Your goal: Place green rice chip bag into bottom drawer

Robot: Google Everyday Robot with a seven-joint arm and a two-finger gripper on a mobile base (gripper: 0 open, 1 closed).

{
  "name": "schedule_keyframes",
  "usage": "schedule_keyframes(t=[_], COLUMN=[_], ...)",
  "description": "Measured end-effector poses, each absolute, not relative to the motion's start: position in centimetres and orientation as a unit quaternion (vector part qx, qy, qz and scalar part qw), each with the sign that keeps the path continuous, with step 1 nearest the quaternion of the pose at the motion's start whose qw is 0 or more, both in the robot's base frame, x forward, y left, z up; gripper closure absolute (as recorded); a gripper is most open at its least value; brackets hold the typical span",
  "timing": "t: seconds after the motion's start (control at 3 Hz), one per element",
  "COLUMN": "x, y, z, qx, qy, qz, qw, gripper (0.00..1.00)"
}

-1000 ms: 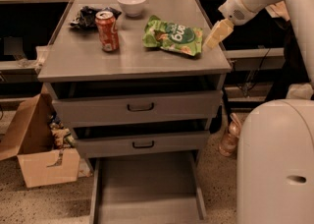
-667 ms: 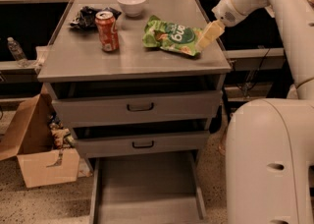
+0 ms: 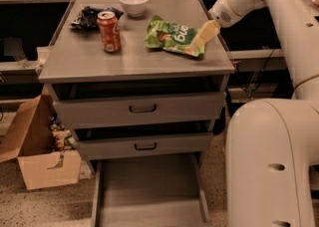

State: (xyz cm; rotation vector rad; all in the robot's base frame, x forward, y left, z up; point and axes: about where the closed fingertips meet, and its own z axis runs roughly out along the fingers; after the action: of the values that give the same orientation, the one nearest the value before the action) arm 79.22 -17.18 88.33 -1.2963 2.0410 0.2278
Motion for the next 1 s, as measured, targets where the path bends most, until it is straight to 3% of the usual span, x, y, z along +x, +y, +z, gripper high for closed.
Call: schedule_keyframes(t=[1.0], x=[79.0], y=[-9.0], z=[88.8], qx=[-0.473], qy=[0.803], qz=[0.156], qw=[0.328], gripper=[0.00])
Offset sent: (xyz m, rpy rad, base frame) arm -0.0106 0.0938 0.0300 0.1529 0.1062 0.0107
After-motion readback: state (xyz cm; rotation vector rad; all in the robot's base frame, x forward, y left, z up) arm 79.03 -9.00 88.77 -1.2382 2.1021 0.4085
